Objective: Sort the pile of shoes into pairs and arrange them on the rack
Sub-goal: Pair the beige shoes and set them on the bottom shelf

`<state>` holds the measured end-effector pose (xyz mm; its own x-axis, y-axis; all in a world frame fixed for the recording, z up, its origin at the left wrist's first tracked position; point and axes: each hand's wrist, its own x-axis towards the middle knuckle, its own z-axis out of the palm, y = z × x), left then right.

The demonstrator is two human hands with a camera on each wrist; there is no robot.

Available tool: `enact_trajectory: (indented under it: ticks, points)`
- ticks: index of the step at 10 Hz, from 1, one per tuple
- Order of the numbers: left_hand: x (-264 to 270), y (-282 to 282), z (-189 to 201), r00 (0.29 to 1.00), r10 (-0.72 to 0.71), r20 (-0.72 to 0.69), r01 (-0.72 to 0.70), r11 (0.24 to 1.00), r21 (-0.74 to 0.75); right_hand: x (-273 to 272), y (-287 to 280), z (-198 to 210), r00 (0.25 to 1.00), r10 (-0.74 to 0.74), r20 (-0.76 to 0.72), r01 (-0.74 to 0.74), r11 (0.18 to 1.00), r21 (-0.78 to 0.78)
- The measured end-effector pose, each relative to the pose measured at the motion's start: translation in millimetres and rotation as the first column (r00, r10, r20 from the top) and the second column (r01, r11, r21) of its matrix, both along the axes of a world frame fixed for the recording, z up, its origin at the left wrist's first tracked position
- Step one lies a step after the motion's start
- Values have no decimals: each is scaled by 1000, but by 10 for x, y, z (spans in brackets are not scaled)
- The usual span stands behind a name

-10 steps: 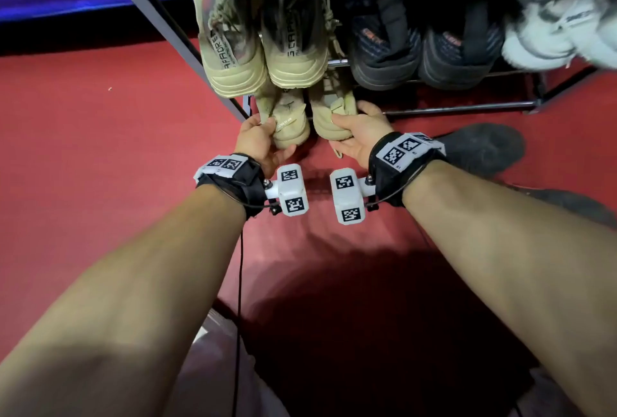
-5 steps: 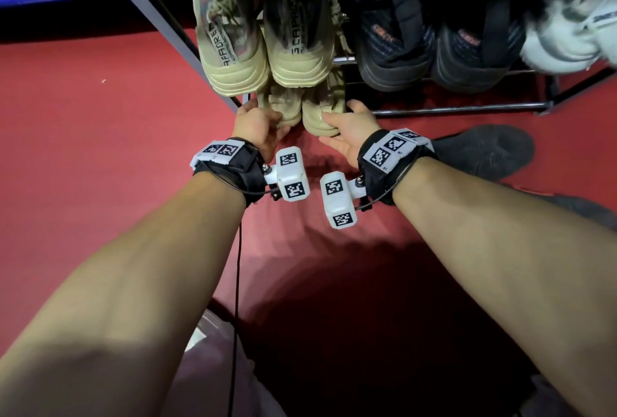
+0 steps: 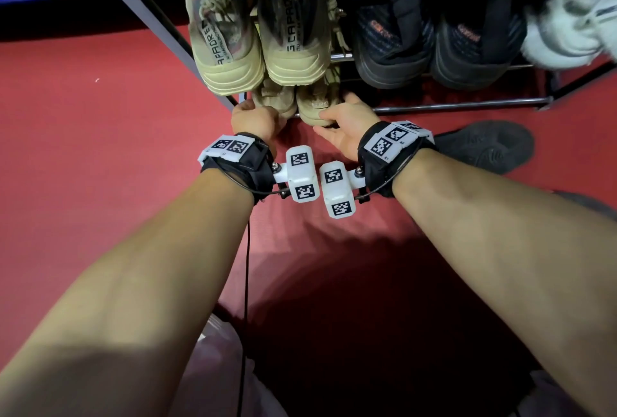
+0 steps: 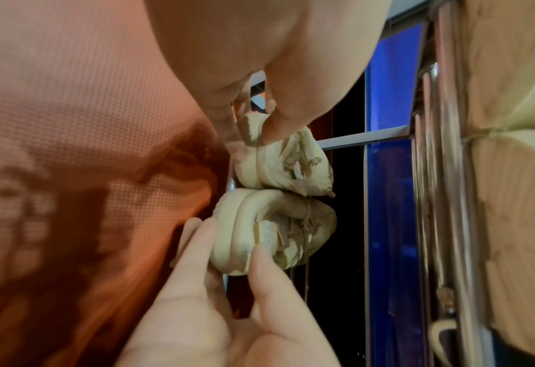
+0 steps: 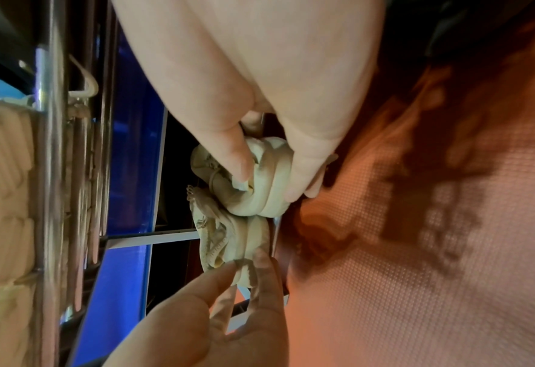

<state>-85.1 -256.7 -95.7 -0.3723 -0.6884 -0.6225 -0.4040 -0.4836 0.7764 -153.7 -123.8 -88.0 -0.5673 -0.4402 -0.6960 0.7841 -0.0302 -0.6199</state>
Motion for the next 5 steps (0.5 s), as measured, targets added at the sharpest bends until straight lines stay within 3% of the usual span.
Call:
enact_trajectory:
  ticks: [1,2,4,5]
  points:
    - [26,14,11,996,52,67,-49,998,-45,18,16,40,1000,3,12,-3,1000,-20]
    - [66,28,6,991,-17,135,26,998,-64,37,30,90,1000,6,14,-6,1000,-16]
    - [204,155,-24,973,-93,212,102,994,-34,76,154,230,969,248,-14,-243,959,147]
    - [241,310,15,961,-147,235,155,988,-19,116,338,272,965,261,-26,-252,950,184]
